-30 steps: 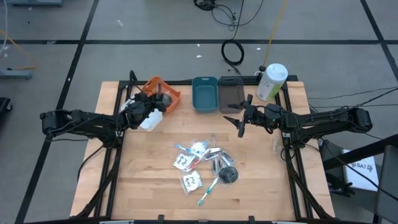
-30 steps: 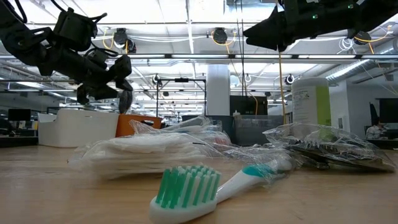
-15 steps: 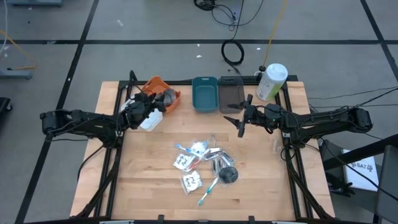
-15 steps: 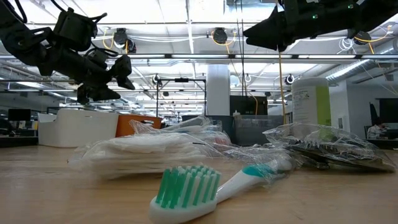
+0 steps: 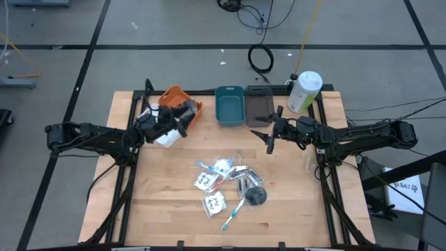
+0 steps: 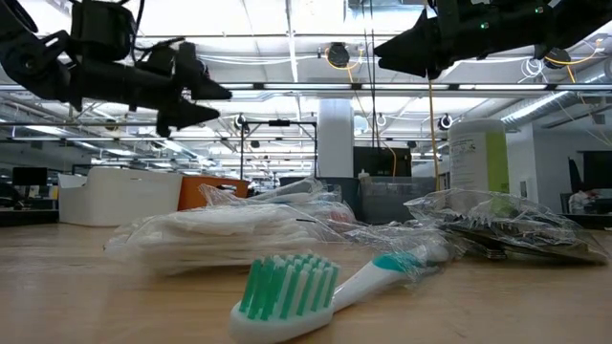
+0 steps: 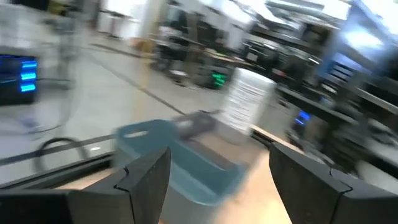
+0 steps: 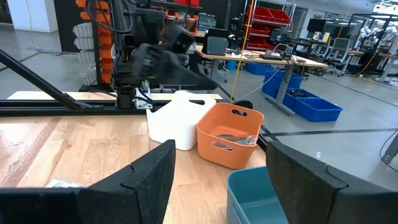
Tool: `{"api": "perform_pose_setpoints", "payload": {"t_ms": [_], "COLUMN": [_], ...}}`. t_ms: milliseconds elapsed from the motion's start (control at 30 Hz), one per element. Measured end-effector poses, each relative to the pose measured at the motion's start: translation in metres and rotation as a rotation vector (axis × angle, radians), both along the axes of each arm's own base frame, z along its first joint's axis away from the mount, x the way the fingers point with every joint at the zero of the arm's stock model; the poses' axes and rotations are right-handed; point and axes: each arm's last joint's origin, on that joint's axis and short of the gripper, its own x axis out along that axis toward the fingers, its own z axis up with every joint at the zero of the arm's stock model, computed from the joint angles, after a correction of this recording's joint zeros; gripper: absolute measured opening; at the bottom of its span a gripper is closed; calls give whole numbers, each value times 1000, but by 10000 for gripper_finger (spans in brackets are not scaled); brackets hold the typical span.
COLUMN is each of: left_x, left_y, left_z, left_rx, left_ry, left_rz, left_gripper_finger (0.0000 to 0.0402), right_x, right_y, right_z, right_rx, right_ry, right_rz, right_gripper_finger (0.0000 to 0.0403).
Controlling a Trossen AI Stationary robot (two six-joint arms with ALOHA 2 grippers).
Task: Pick & Place Travel size toiletries
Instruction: Put the black hairbrush into the orange bin
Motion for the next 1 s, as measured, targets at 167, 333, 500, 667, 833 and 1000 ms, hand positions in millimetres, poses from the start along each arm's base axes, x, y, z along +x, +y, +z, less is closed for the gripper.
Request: {"api": "perform_pose_setpoints", "payload": {"t_ms": [167,333,500,667,833,1000], "left_x": [11,19,30,42,45,32], "left_y": [-17,-36,-50,-63,-75,-79], "left_z": [9,18,21,27,41,50], "left_rx": [106,226,242,258,260,261], "left_ry": [24,43,181,448,515,507], "left_rz": [-175,-263,-285,-324,-395,-412], "left_gripper_finger": [269,269,269,269,269,269], "right_x": [0,0,0,0,0,0], "right_y": [0,1,2,2,2,4], "right_z": [0,-2,-5,-8,-8,-8], "right_rx": [1,30,64,86,86,85], "right_ry": [1,15,31,65,64,64], "right_rz": [0,30,53,50,50,61], "right_gripper_finger": [238,238,238,238,238,238]}}
